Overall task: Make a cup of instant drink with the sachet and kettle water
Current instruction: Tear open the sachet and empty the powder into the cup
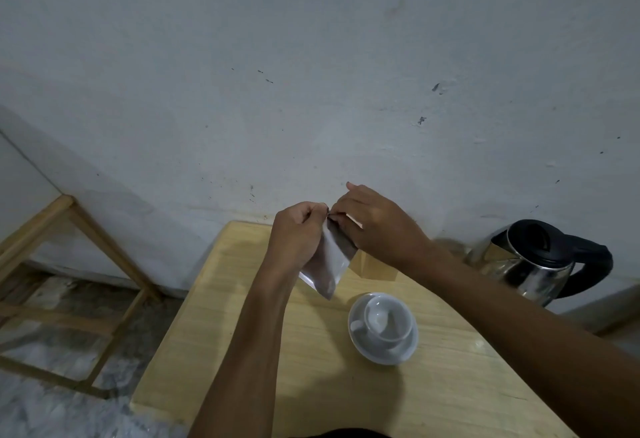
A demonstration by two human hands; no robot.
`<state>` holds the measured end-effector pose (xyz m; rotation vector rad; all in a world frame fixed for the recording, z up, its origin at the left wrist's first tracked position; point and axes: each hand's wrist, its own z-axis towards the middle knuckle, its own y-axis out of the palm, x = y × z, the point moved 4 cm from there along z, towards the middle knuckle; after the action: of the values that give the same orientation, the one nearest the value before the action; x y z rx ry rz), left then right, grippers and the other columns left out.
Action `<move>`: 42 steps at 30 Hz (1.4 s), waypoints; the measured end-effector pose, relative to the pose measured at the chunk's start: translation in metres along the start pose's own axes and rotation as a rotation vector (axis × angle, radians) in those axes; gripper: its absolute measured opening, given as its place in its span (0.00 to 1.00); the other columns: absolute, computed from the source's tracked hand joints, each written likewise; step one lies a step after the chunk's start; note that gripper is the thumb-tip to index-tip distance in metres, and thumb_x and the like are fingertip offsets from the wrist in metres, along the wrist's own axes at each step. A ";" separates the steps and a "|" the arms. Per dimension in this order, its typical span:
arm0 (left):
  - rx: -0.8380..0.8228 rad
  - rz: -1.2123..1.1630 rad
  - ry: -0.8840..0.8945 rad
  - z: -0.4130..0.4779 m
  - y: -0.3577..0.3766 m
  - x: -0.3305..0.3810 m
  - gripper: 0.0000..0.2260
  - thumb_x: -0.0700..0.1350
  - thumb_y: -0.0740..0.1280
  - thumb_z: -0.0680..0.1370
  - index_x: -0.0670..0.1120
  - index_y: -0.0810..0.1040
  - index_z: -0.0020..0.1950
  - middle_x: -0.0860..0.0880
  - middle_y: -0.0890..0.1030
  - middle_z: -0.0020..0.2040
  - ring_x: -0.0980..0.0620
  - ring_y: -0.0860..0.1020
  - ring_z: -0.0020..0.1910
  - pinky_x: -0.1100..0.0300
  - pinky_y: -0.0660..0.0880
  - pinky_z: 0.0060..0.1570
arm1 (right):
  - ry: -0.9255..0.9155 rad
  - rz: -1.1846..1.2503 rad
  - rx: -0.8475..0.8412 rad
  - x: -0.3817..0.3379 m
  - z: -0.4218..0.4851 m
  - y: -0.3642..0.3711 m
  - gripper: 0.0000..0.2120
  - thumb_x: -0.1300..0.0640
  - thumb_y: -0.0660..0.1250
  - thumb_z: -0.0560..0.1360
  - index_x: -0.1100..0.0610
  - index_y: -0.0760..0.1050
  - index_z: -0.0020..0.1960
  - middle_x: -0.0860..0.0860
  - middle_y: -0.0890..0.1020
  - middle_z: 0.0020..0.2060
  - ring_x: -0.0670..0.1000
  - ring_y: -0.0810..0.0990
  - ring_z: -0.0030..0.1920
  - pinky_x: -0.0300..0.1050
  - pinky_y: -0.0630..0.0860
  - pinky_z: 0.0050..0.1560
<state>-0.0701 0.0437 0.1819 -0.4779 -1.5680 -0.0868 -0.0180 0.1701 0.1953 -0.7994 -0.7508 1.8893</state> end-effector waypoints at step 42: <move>-0.391 0.217 0.111 0.006 -0.026 0.001 0.08 0.52 0.66 0.77 0.53 0.84 0.45 0.56 0.84 0.40 0.59 0.80 0.42 0.67 0.72 0.41 | 0.308 0.295 -0.297 0.015 0.004 -0.015 0.07 0.52 0.71 0.75 0.51 0.83 0.51 0.41 0.82 0.41 0.43 0.78 0.41 0.37 0.75 0.45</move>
<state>-0.0844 0.0227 0.1890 -0.9310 -1.3830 -0.2516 -0.0190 0.1890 0.2064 -1.4189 -0.7574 1.8683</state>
